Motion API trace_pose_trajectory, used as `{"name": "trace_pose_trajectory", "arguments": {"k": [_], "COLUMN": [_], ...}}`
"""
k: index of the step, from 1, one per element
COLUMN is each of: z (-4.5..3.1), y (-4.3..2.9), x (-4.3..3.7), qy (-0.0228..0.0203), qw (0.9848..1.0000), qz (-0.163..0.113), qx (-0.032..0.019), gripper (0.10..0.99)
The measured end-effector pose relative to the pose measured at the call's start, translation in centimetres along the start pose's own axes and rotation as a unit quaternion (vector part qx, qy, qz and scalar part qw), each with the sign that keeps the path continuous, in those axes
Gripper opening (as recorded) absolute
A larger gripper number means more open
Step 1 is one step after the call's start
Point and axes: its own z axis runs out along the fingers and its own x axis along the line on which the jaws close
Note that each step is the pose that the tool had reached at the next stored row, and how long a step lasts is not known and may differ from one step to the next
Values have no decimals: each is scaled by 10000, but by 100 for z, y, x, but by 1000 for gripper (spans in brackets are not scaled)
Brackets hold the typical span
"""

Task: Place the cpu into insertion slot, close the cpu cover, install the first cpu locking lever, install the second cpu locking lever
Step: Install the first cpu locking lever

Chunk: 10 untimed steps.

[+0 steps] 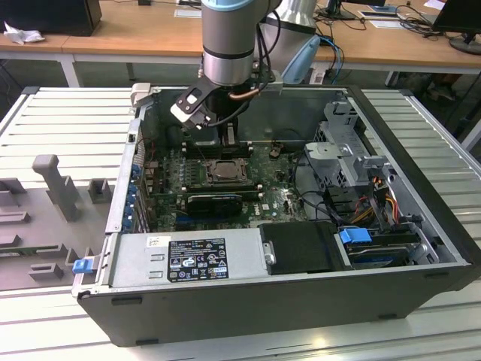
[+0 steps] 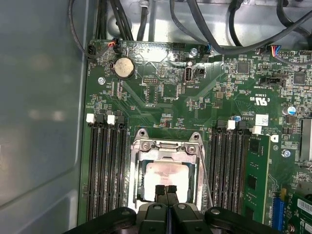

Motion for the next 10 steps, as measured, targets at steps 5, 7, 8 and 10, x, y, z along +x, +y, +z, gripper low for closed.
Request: {"name": "trace_pose_trajectory", "arguments": {"k": [5,7,8,10], "z": [-18,-26,-35,-55], "y": [0,1,1,1], "x": [0,0,1,2], "qy": [0,-2,-1,-1], "qw": [10000,10000,10000,10000], "qz": [0,0,0,0], "qx": [0,2,1,1], "gripper": [106,106,106,106]}}
